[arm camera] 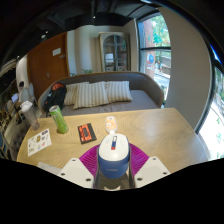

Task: Arrange mouse

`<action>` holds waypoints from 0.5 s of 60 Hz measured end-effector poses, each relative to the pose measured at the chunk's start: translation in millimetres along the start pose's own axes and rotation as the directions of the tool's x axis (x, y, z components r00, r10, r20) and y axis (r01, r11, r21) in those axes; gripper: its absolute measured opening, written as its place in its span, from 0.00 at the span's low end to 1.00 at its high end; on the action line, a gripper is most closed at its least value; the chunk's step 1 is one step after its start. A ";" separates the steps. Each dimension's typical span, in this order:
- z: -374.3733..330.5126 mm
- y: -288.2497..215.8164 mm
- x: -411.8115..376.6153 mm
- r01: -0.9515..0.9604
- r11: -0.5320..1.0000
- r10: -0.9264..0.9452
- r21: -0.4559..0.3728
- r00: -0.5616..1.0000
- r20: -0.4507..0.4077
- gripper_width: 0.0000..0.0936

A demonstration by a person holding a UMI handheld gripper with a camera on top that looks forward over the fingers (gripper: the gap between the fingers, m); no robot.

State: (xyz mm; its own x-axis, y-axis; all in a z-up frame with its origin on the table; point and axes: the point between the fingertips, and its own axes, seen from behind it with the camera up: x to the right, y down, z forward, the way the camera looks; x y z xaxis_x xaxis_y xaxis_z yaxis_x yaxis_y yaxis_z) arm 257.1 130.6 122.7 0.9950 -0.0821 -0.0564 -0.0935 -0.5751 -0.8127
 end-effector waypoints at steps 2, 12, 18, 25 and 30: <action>-22.5 -21.4 -22.2 -0.002 0.999 0.002 0.048 1.000 0.013 0.43; -73.2 -35.6 -166.6 0.020 0.991 -0.036 0.136 0.992 0.118 0.42; -60.9 39.4 -221.8 0.065 0.997 -0.069 0.041 0.991 0.117 0.42; -33.9 139.4 -243.1 0.029 0.994 -0.021 -0.108 0.997 0.077 0.42; -22.3 167.8 -243.9 0.022 0.988 -0.016 -0.151 0.999 0.042 0.43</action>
State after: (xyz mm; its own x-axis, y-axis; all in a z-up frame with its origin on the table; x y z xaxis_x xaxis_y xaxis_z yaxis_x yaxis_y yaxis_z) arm -2.1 36.0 13.0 0.9970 -0.0382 -0.0678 -0.0753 -0.6930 -0.7170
